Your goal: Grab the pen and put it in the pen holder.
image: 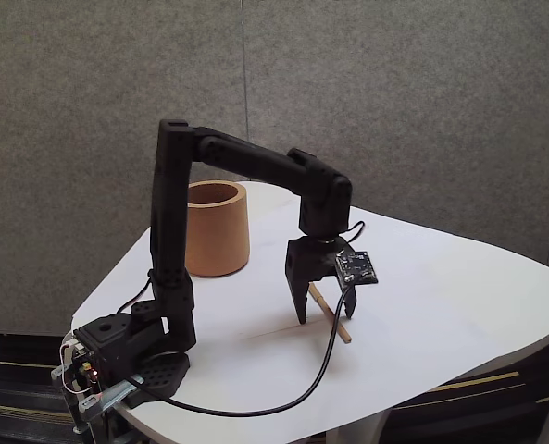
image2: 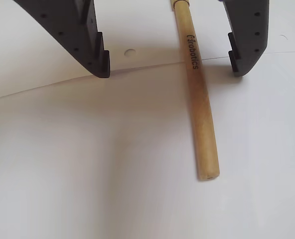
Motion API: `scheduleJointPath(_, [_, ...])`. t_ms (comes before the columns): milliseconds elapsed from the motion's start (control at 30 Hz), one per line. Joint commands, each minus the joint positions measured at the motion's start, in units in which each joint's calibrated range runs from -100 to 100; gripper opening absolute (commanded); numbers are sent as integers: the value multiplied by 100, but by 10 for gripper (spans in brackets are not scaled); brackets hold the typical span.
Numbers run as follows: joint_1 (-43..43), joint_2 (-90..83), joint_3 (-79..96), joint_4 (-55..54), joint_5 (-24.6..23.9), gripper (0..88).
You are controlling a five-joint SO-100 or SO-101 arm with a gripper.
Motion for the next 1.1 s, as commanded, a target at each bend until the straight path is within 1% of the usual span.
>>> scheduleJointPath(0, [-32,-25,-181,8,15,341])
scheduleJointPath(333, [12,772,-514,59,15,341])
scheduleJointPath(1000, [27,731,-397,68,26,340])
scheduleJointPath(1067, [27,723,-289,68,200,340])
